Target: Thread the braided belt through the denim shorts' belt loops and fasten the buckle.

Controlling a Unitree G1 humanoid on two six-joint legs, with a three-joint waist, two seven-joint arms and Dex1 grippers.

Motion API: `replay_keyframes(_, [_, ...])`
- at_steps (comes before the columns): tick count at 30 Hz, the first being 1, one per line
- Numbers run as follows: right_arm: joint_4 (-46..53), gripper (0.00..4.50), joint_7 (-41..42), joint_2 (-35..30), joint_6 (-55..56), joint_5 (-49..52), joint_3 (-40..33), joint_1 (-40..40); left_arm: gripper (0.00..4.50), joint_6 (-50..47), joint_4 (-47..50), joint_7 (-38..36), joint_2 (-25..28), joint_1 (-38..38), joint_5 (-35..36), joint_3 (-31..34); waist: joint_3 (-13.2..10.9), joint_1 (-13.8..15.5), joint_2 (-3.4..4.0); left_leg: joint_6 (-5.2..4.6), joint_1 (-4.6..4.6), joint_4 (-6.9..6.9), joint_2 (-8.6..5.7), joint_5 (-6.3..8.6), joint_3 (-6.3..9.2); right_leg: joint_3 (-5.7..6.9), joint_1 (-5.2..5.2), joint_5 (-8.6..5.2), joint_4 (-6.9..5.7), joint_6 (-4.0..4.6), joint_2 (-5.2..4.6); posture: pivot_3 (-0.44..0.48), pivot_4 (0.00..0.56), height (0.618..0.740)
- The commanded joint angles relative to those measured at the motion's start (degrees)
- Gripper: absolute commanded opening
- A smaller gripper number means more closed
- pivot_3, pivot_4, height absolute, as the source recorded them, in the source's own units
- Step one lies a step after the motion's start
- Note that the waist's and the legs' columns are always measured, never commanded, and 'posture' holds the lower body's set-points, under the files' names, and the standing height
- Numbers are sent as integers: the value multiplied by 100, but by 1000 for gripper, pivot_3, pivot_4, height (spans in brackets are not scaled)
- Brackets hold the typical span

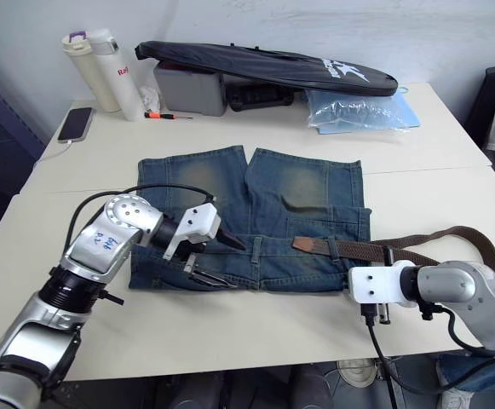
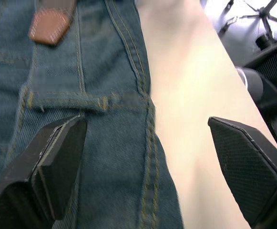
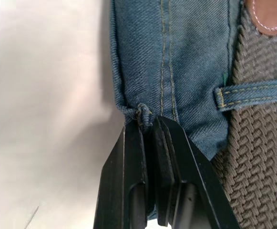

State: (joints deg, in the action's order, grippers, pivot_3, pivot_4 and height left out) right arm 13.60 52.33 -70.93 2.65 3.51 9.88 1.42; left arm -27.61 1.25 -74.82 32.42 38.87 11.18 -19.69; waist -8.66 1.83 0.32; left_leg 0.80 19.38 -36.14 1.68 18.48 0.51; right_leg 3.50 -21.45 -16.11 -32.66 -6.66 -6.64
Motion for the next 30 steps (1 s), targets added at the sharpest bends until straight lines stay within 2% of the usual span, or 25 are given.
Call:
replay_keyframes(1, [-344,57,352,-96,304,-33,-305,-126,4500,194,-96,175,-229,256,-56,-35,0,3,0,1,0,-1,0,-1,-1,0,0,0,0,-1,0,0,150,740])
replay_keyframes(5, [-273,57,576,40,132,203,-523,-74,4500,302,-237,189,-382,386,-75,-111,0,-24,0,7,-1,-3,0,-4,-5,-4,0,8,1,-14,-1,0,150,740])
replay_keyframes(8, [-111,1280,766,-14,-18,303,-694,-106,4500,455,-353,181,-473,465,-124,-184,-1,-23,5,8,-2,-2,0,-5,-5,-5,0,8,2,-14,0,0,150,740])
replay_keyframes(9, [-52,1469,832,-68,-85,338,-788,-149,4500,494,-397,166,-512,500,-131,-204,-1,-25,6,8,-2,-2,0,-5,-5,-5,-1,8,2,-14,0,0,150,740])
replay_keyframes(10, [1,2049,877,-117,-124,353,-893,-193,4500,529,-440,162,-552,534,-140,-218,-2,-28,6,9,-1,-2,0,-5,-6,-5,-2,8,2,-14,0,0,150,740])
replay_keyframes(12, [181,2613,966,-185,-264,455,-1224,-273,4500,669,-590,199,-682,644,-171,-216,-2,-27,8,9,-1,-1,1,-5,-7,-6,-2,8,2,-14,1,0,150,740])
replay_keyframes(14, [399,3575,1012,-294,-378,435,-1533,-328,4500,910,-796,291,-871,790,-213,-200,-3,-21,9,9,-1,-2,0,-5,-8,-7,-2,8,2,-15,1,0,150,740])
replay_keyframes(16, [616,4217,1076,-307,-583,535,-1759,-442,4500,1220,-1055,461,-1059,950,-349,-224,-4,-22,9,12,0,-3,0,-7,-8,-7,-2,9,1,-16,0,0,150,740])
replay_keyframes(17, [841,4397,1085,-257,-902,766,-1928,-496,4500,1450,-1269,580,-1192,1076,-464,-265,-4,-23,8,13,0,-4,0,-8,-9,-7,-2,10,2,-17,0,0,150,740])
replay_keyframes(21, [1627,4397,933,-105,-1922,1302,-2351,-591,4500,2153,-2113,913,-1716,1495,-810,-464,-7,-22,8,15,0,-4,0,-8,-12,-10,-2,13,4,-23,0,0,150,740])
replay_keyframes(30, [2906,4397,-199,523,-3809,1691,-2354,-671,4500,3267,-4115,1541,-2660,2358,-1557,-832,-20,15,-13,25,7,-6,1,-7,-17,-11,-1,23,26,-35,0,0,150,740])
